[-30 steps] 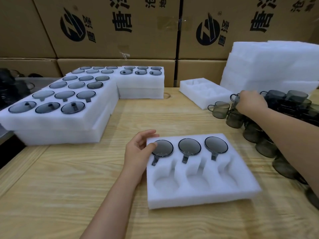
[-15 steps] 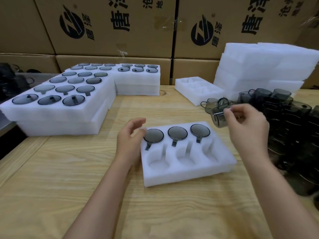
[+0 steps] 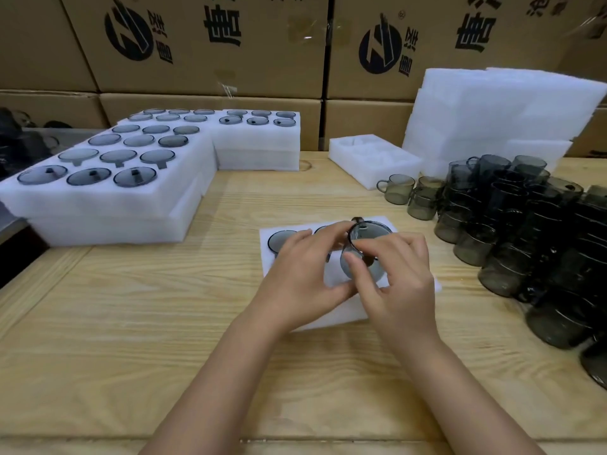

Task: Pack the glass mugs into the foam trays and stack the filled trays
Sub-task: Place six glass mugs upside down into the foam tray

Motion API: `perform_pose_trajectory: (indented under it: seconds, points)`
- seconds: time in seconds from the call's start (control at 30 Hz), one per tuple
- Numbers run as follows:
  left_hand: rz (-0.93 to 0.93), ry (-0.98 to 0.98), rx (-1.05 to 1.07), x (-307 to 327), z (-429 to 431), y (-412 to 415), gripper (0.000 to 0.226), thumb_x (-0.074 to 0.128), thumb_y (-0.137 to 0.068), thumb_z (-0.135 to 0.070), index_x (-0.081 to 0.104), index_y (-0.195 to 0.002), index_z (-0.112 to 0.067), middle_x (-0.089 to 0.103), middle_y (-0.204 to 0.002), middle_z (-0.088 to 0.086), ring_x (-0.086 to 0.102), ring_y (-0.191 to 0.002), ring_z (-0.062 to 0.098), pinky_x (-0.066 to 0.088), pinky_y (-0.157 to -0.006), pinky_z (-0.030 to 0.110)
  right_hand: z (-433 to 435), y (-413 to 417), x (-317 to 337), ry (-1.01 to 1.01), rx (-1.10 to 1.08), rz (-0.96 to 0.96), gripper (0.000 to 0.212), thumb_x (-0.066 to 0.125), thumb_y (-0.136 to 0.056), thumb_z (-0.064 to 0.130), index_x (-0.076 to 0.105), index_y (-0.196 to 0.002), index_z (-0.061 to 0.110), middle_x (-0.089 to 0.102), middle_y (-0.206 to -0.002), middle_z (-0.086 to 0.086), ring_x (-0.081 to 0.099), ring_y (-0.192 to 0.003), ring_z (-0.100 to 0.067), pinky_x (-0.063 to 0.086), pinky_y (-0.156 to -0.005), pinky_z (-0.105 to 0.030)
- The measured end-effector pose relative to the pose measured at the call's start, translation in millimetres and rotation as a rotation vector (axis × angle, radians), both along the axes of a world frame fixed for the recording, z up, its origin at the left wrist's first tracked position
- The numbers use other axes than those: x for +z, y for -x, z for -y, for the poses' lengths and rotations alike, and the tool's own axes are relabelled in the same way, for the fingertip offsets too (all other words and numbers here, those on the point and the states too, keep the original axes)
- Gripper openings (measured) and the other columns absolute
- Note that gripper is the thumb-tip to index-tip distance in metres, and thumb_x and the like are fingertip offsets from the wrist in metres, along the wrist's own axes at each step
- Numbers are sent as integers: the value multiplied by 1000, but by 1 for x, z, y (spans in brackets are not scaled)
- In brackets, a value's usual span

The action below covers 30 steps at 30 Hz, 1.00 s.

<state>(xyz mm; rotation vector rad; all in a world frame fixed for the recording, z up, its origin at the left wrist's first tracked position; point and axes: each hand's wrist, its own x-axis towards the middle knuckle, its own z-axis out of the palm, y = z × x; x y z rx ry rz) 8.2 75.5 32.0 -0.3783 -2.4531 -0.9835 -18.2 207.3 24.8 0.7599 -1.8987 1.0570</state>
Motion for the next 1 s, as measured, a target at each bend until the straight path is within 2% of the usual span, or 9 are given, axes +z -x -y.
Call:
perform_pose_trajectory:
  seconds: [0.1,0.17,0.27,0.37,0.5,0.63,0.73,0.83,1.0]
  points:
    - [19,-62,-27,-2,2,2,59,73,-78,-21,48,-131,-25,55,-111,-31,48,-105,-12,38,-92,15,-2,2,1,-31,-22,85,20,73,-77,21,71,-93,8,55,-106,-12,47,-102,-26,31,-95,-18]
    - [14,-59,-26,-4,1,3,59,71,-77,-25,48,-132,-27,59,-117,-23,54,-106,-3,41,-92,20,-4,3,2,6,65,262,38,75,-74,24,63,-109,15,50,-120,-4,43,-114,-12,31,-97,-13]
    - [58,-5,2,-7,1,4,65,71,-79,-39,40,-136,-36,60,-123,-15,56,-111,8,44,-95,33,-12,8,3,68,158,381,47,74,-71,28,56,-115,25,57,-110,14,52,-100,6,37,-87,-7]
    - [173,-15,26,-10,5,5,76,71,-75,-50,28,-138,-48,53,-128,-24,47,-119,-4,39,-97,17,-30,20,5,123,88,414,44,79,-72,26,60,-112,26,60,-106,14,56,-94,2,43,-84,-13]
    - [216,6,50,-12,9,7,66,72,-76,-50,45,-135,-35,53,-128,-23,44,-117,-10,36,-94,10,-45,31,3,115,39,557,41,76,-71,35,61,-109,32,61,-105,21,58,-91,3,43,-79,-9]
    - [198,20,51,-10,10,6,60,71,-78,-48,51,-132,-30,55,-125,-21,44,-114,-9,31,-86,0,-46,36,-2,75,-71,581,49,75,-70,40,64,-114,22,62,-101,11,56,-89,-2,36,-73,-2]
    - [210,20,49,-9,10,6,59,69,-79,-48,52,-132,-29,55,-126,-21,44,-114,-8,32,-88,4,-46,37,-2,-6,-153,518,51,77,-70,39,66,-113,16,60,-96,8,55,-90,-8,32,-73,-9]
    - [214,36,55,-8,9,6,56,68,-80,-48,53,-131,-29,56,-126,-20,45,-114,-6,35,-91,12,-47,37,-2,-89,-171,515,53,78,-69,40,65,-113,16,59,-95,7,55,-88,-8,32,-70,-7]
    - [223,52,58,-7,8,5,52,68,-81,-46,55,-128,-28,57,-124,-19,46,-113,-4,34,-92,14,-56,38,4,-59,-81,615,45,78,-62,45,63,-101,28,62,-92,15,54,-82,8,36,-67,-1]
